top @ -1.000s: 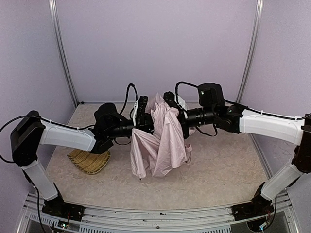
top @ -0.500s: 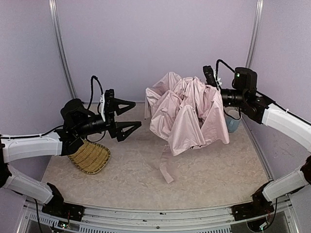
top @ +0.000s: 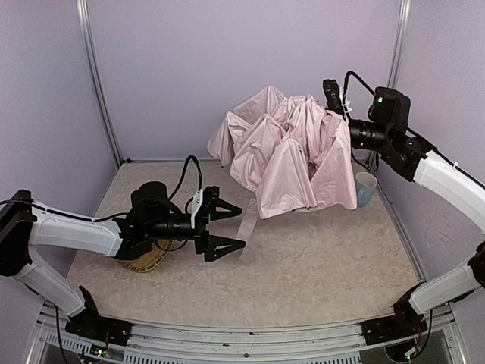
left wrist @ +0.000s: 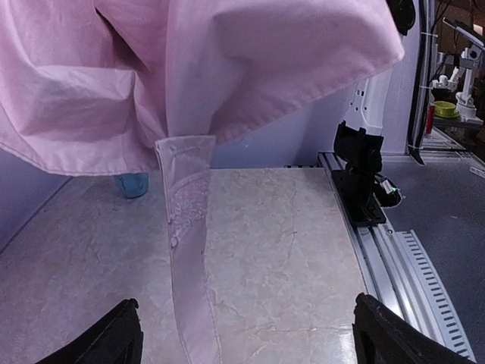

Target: Put away the umbrella

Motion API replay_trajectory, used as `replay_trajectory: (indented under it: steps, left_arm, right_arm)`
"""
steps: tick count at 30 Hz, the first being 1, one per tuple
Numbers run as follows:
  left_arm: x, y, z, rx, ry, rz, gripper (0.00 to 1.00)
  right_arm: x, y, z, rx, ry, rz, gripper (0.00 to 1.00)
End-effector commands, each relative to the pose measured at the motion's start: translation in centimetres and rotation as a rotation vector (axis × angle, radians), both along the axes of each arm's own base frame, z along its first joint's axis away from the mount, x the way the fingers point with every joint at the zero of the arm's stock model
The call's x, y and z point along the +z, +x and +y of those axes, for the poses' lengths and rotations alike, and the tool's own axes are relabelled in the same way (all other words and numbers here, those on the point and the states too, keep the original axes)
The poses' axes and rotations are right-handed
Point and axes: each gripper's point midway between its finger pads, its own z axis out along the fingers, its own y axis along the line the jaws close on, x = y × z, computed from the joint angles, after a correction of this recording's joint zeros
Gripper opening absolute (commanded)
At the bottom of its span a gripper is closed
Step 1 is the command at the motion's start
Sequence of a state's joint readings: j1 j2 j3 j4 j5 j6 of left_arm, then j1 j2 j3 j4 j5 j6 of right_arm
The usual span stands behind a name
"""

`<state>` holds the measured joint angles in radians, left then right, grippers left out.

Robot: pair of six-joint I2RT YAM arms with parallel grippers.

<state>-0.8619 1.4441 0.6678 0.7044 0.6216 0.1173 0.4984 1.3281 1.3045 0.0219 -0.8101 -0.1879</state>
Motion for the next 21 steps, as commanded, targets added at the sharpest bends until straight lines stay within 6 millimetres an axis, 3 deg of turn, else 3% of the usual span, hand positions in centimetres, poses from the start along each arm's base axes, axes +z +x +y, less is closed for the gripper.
replay_trajectory:
  steps: [1, 6, 9, 12, 15, 16, 19, 21]
  left_arm:
    - [-0.4, 1.5, -1.2, 0.052, -0.064, -0.02, 0.94]
    - [-2.6, 2.9, -3.6, 0.021, -0.032, 0.016, 0.93]
    - [-3.5, 3.2, -4.7, -0.013, -0.017, 0.043, 0.84]
    - [-3.6, 2.3, -5.4, -0.084, -0.02, 0.069, 0.71]
    - [-3.5, 0.2, -5.4, -0.204, -0.033, 0.096, 0.65]
    - [-3.4, -0.3, -5.4, -0.233, -0.04, 0.104, 0.55]
    - [-4.2, -0.1, -5.4, -0.228, -0.016, 0.122, 0.01]
    - [-4.8, 0.8, -4.9, -0.172, 0.004, 0.111, 0.0]
  right_arm:
    - [2.4, 0.3, -0.2, -0.008, 0.047, -0.05, 0.09]
    - [2.6, 0.2, -0.2, -0.003, 0.047, -0.052, 0.08]
    - [2.4, 0.2, -0.3, -0.008, 0.042, -0.051, 0.08]
    - [2.3, 0.2, -0.5, -0.024, 0.037, -0.054, 0.08]
    - [2.1, 0.4, -0.8, -0.049, 0.032, -0.062, 0.07]
    - [2.0, 0.4, -0.8, -0.056, 0.031, -0.064, 0.07]
    - [1.9, 0.6, -1.1, -0.081, 0.021, -0.062, 0.06]
    - [2.0, 1.0, -1.5, -0.122, 0.008, -0.072, 0.05]
